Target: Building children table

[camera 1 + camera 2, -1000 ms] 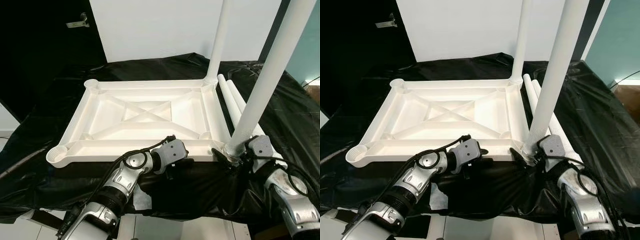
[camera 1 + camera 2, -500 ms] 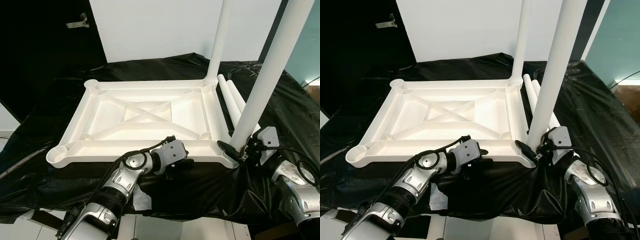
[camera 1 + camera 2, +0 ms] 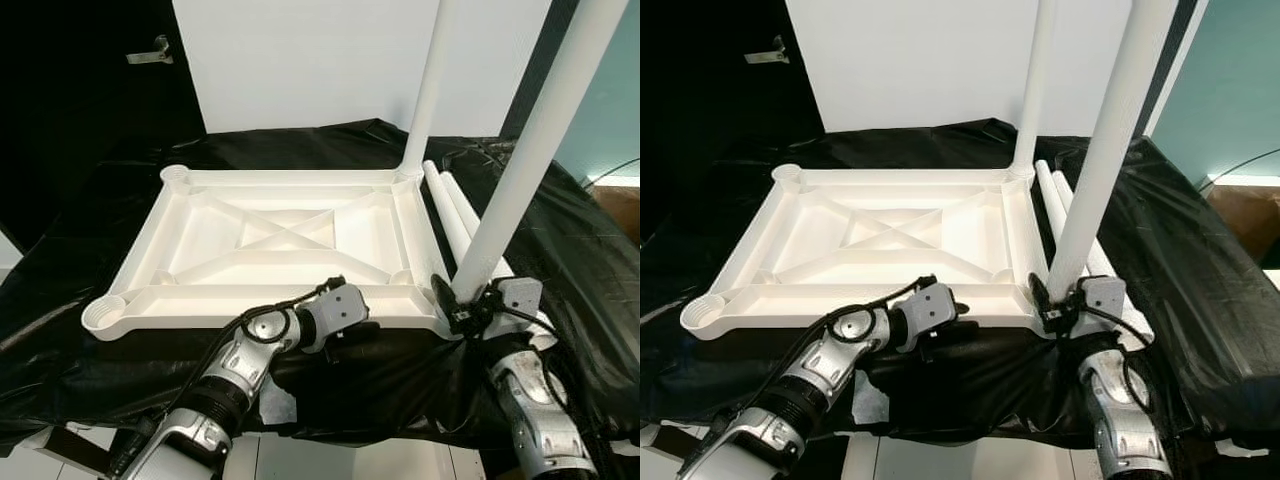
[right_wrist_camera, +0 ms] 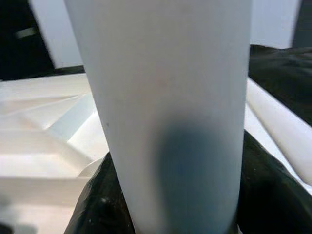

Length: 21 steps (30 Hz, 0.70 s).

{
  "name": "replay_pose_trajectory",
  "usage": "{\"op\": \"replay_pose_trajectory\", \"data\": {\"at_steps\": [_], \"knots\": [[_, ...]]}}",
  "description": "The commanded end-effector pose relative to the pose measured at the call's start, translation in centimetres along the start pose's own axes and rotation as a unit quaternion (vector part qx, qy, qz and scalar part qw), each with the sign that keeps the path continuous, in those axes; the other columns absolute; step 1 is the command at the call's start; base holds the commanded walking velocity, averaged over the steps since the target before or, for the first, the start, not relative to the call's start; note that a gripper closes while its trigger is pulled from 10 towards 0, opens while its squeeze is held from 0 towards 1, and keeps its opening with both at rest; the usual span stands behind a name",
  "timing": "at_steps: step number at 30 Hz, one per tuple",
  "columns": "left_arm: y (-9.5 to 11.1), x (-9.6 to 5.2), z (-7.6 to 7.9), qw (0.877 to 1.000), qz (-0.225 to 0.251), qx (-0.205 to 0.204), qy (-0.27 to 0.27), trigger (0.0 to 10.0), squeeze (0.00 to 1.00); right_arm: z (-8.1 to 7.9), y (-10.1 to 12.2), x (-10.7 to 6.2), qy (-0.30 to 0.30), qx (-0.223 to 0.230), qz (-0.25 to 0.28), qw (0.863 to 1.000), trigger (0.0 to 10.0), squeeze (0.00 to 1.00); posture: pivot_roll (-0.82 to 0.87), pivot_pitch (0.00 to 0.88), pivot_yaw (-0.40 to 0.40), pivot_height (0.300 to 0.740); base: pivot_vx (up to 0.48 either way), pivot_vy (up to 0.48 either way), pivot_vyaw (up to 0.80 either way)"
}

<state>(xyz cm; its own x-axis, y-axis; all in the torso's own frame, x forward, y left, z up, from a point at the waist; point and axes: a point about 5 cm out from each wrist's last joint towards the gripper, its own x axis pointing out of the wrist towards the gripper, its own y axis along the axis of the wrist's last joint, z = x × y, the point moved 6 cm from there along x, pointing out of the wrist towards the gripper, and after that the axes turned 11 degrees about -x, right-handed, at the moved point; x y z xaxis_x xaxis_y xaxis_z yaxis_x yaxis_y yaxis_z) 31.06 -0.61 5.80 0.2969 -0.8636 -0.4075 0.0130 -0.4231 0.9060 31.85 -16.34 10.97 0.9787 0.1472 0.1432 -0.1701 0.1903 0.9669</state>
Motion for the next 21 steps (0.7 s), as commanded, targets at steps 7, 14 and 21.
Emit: {"op": "replay_pose_trajectory", "data": {"at_steps": [7,14,21], "knots": [[-3.6,1.0,2.1,0.998,-0.048,-0.050,-0.010,10.0,0.00,-0.8,-2.8,-0.6,-0.093,0.053,-0.066,0.992,0.0,0.00,-0.06,0.009,-0.023,0.740,0.000,0.000,0.00],[-3.5,1.1,2.1,0.998,-0.047,-0.050,-0.008,10.0,0.00,-2.7,-0.6,0.3,-0.006,0.000,-0.018,1.000,10.0,1.00,-0.06,0.005,-0.026,0.740,0.000,0.000,0.00],[-3.6,1.0,1.9,0.997,-0.048,-0.052,-0.005,10.0,0.00,-1.3,-0.7,0.3,0.126,-0.029,-0.025,0.991,10.0,0.00,-0.07,0.014,-0.027,0.740,0.000,0.000,0.00]]}}
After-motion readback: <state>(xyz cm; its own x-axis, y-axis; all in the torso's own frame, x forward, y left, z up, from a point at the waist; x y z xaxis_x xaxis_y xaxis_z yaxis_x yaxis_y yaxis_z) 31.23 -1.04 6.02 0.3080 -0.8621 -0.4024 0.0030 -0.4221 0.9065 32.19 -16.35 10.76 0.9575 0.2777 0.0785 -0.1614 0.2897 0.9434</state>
